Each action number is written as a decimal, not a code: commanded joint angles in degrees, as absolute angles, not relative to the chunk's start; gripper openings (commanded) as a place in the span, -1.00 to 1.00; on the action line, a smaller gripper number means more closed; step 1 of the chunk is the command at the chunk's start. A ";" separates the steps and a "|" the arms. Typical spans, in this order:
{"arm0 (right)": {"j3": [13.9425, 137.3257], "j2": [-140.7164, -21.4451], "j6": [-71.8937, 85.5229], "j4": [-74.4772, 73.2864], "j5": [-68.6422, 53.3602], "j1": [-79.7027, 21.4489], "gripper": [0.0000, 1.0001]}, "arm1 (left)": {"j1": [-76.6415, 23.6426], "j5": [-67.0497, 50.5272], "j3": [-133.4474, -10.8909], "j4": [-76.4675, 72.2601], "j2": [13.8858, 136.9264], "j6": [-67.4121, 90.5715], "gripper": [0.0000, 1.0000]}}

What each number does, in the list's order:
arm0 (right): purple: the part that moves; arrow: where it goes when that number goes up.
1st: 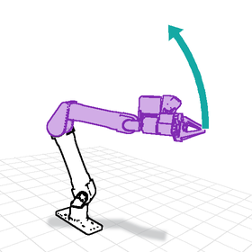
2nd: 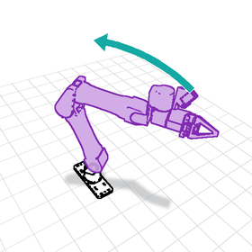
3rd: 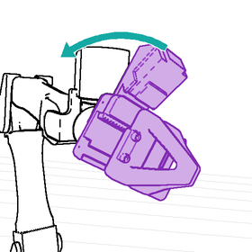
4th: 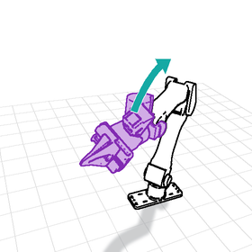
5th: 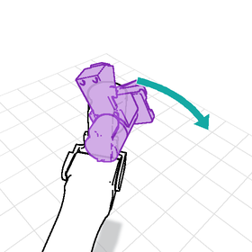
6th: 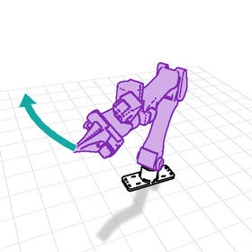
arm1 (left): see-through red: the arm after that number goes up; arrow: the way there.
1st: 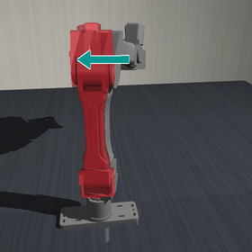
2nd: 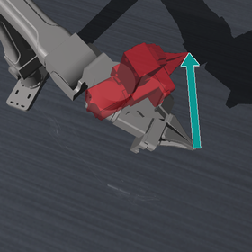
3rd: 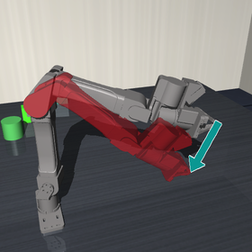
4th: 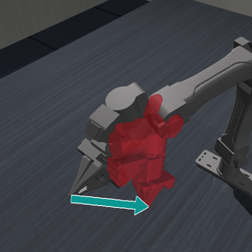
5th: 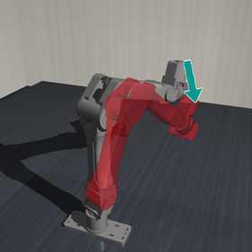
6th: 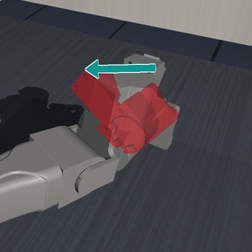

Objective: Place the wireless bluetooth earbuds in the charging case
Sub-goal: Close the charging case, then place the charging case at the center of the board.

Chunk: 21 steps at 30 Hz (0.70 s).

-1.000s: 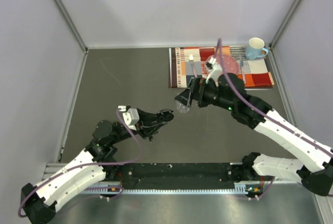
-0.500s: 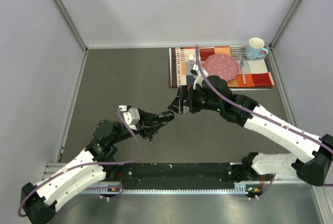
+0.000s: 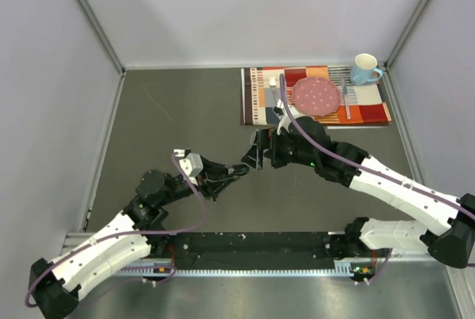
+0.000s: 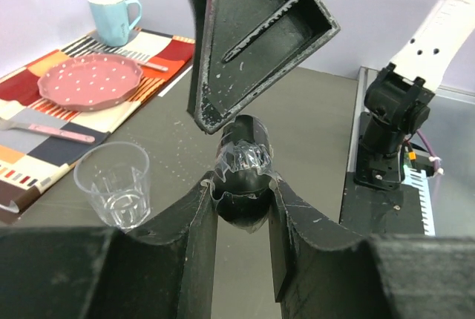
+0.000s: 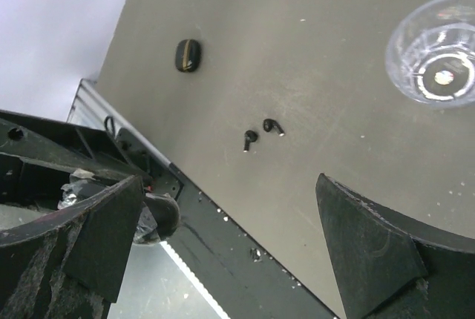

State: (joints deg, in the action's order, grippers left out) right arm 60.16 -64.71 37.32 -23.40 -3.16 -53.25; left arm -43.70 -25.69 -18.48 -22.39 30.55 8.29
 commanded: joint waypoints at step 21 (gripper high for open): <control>46.23 -45.00 51.68 -26.63 18.72 -53.79 0.98 | -20.48 -39.89 -33.22 -8.34 52.72 25.83 -1.00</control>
